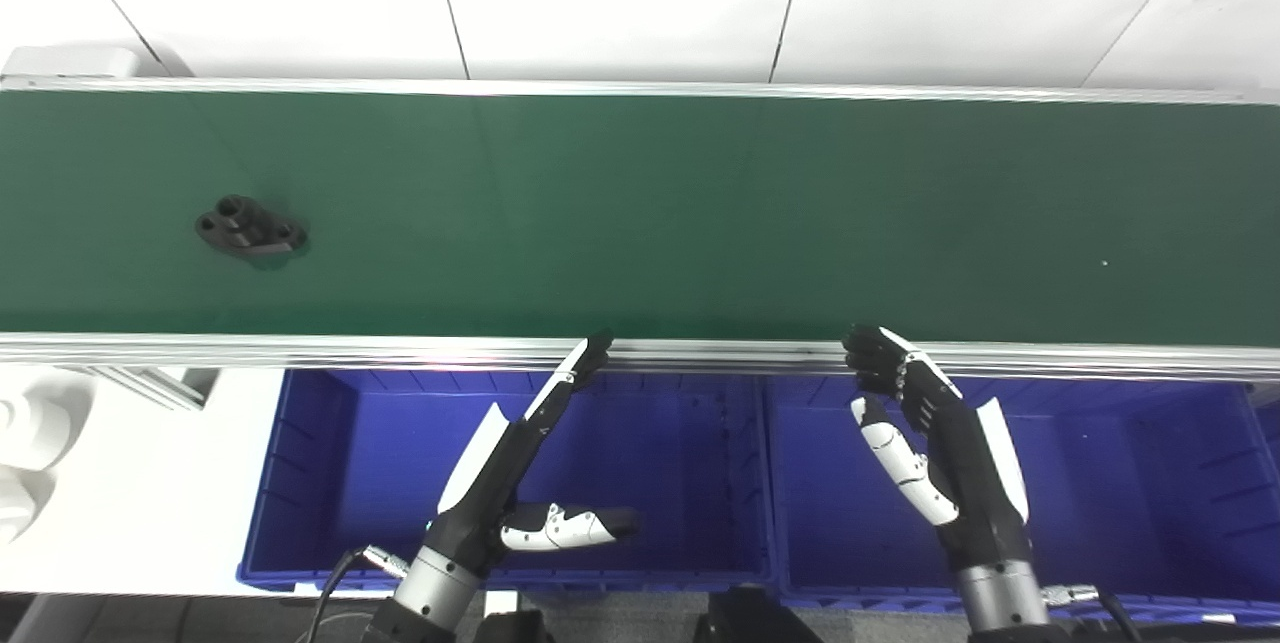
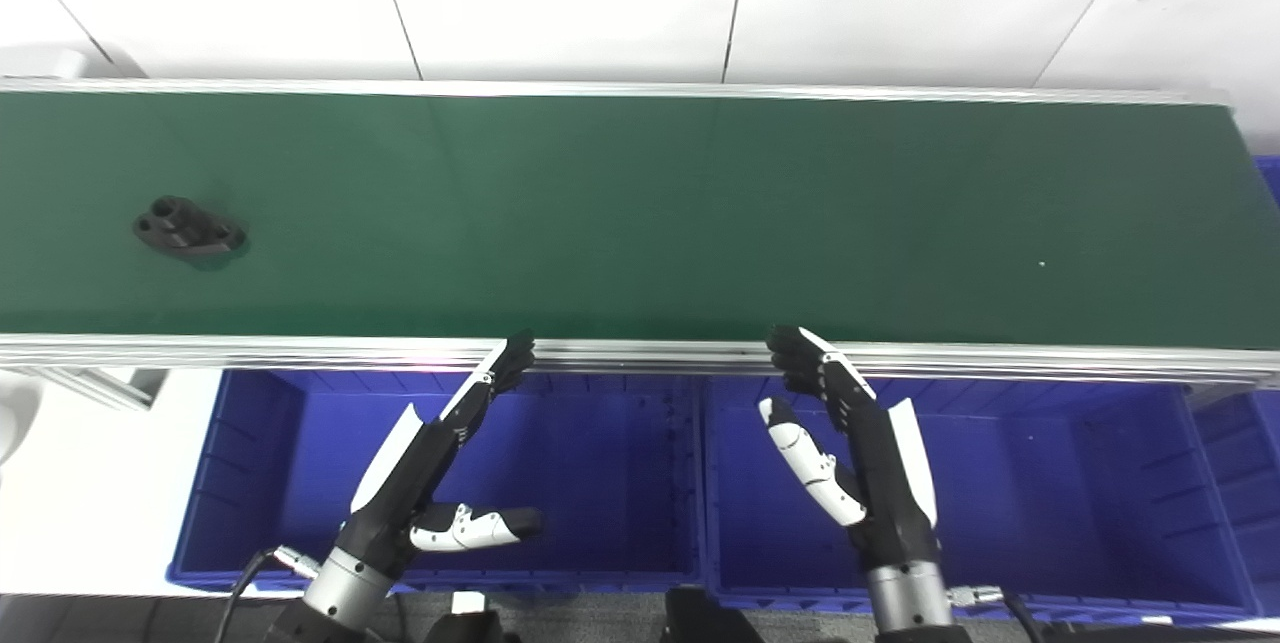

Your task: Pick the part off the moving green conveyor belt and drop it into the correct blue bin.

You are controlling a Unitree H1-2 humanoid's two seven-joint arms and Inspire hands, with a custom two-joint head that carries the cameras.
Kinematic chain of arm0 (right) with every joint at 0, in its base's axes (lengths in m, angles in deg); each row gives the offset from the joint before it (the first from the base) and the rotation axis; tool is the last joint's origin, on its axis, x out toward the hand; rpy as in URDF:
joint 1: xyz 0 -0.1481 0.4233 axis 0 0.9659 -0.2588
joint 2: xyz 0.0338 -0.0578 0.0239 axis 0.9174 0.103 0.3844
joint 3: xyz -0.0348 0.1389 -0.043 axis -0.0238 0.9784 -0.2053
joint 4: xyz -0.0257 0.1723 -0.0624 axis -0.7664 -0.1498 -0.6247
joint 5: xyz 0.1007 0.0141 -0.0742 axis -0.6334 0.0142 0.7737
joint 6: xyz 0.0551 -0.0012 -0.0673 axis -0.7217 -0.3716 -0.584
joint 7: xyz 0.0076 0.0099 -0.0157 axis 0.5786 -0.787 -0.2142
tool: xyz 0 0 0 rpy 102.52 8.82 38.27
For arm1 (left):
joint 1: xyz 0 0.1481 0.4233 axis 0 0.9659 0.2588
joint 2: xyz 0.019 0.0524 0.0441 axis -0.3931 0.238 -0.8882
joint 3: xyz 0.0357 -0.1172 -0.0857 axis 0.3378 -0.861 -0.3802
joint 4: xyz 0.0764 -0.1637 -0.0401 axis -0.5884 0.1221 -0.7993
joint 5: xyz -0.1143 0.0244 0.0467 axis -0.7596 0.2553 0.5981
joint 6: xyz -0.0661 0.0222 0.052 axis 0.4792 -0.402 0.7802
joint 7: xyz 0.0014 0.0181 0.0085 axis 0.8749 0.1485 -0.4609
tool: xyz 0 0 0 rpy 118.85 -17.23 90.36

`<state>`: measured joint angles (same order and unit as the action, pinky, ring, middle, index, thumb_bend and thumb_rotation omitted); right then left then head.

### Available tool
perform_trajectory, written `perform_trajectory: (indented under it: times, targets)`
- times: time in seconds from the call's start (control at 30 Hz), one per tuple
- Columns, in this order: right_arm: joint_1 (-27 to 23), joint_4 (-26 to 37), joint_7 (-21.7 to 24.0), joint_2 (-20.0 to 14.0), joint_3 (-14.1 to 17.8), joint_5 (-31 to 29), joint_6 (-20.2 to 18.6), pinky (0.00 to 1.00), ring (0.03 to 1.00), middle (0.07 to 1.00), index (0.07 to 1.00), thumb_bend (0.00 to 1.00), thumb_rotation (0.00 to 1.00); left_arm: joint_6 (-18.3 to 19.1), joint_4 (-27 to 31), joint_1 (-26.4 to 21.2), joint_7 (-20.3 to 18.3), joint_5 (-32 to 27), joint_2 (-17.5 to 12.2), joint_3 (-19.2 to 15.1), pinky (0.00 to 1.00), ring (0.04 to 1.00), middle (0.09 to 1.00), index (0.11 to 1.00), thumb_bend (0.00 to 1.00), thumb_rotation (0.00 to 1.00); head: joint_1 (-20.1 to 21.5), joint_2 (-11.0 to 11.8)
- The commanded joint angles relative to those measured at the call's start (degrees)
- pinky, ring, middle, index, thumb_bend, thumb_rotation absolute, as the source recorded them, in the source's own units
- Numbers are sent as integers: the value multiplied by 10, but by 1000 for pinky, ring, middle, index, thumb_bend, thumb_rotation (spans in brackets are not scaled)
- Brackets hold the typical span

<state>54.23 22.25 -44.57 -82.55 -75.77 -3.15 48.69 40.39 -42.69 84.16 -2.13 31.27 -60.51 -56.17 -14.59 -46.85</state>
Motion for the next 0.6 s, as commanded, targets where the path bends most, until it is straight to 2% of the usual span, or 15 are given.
perform_trajectory:
  times: [0.0,0.1,0.3,0.37,0.43,0.47,0.5,0.53,0.57]
  targets:
    - [4,20,1,1,-1,-2,3,777,807,811,820,445,723,-19,4,-6,5,-10,-1,-2,937,965,986,981,748,612,6,0]
    - [3,22,-1,1,-2,10,-1,775,809,811,819,455,743,-17,5,-5,4,-12,-2,-3,934,964,988,980,744,609,18,-2]
    - [2,16,-6,7,-3,9,9,768,803,808,818,438,717,-21,5,-4,4,-15,-6,-5,904,950,984,979,734,600,26,-3]
    - [2,14,-9,10,-2,7,12,754,795,803,811,436,697,-20,5,-4,5,-10,-6,-5,894,945,982,979,731,605,15,-2]
    - [3,14,-9,12,0,1,11,761,799,805,811,445,708,-11,9,-3,1,-9,-5,-3,900,949,988,984,727,613,-15,4]
    - [4,14,-9,11,3,-3,10,771,802,807,809,449,707,-6,9,-3,1,-8,-3,-1,903,953,993,990,727,620,-49,12]
    - [4,13,-10,10,5,-5,13,771,801,805,805,451,711,-4,8,-4,1,-7,-1,1,905,956,995,993,729,624,-54,13]
    - [3,10,-11,8,8,-7,18,770,799,802,802,455,733,-6,4,-5,3,-2,2,3,909,959,996,995,730,631,-79,22]
    - [4,8,-10,6,9,-11,22,769,796,798,800,450,767,-9,-1,-7,6,4,4,4,924,965,999,998,727,654,-82,23]
